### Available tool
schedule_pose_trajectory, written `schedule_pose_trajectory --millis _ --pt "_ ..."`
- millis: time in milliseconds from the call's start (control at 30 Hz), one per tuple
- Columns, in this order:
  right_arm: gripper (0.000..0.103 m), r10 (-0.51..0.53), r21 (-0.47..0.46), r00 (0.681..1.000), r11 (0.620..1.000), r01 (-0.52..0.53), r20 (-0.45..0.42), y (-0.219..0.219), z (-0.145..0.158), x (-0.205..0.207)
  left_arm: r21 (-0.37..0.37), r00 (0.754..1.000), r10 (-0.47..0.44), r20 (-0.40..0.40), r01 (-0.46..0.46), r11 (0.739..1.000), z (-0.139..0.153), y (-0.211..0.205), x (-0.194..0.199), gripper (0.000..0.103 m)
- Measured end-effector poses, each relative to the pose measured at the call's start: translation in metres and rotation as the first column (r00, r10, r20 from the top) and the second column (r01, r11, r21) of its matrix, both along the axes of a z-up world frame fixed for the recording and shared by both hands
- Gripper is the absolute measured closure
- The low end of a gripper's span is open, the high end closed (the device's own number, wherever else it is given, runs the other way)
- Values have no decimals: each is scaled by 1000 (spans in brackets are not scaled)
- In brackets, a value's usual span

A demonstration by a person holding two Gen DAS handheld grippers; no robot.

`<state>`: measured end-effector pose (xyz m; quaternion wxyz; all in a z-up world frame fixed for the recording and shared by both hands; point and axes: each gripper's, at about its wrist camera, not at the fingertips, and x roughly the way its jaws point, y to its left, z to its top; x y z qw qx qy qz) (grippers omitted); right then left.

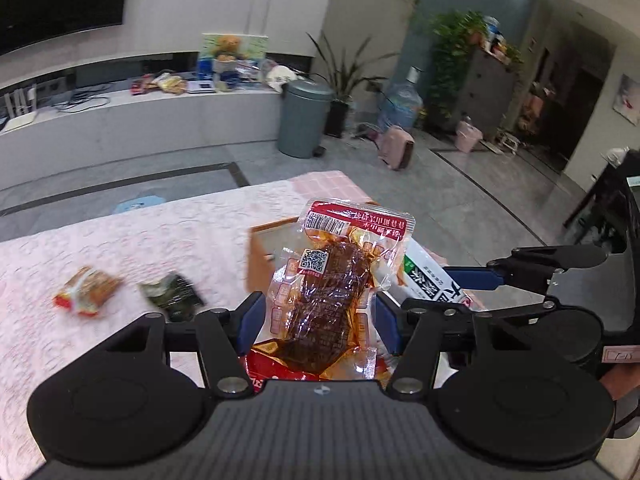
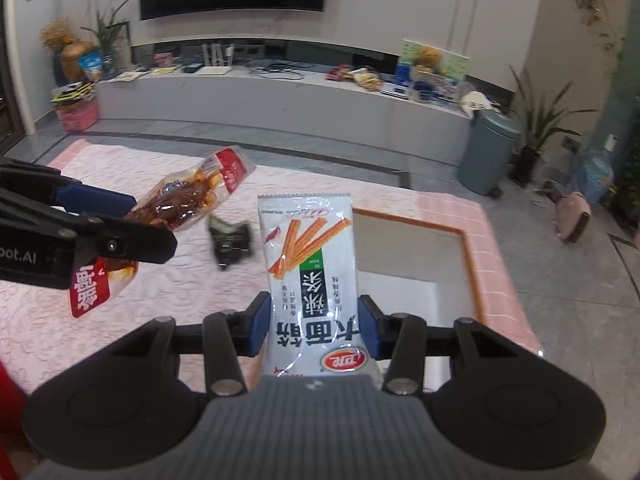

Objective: Organize snacks
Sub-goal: 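Carry the meat packet and white packet with both tools over the box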

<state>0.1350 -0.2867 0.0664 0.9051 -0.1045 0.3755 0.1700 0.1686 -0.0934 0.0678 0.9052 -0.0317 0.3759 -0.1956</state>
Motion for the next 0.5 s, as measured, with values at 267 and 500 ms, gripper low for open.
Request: schedule_pose_trajectory --millis 267,500 --pt "58 -62 -22 997 998 61 -48 -50 -23 30 31 994 -75 -79 78 996 -26 -52 46 37" --pt "58 -87 -60 988 995 80 -125 -68 -58 60 70 981 -105 -162 117 991 -58 -80 78 37"
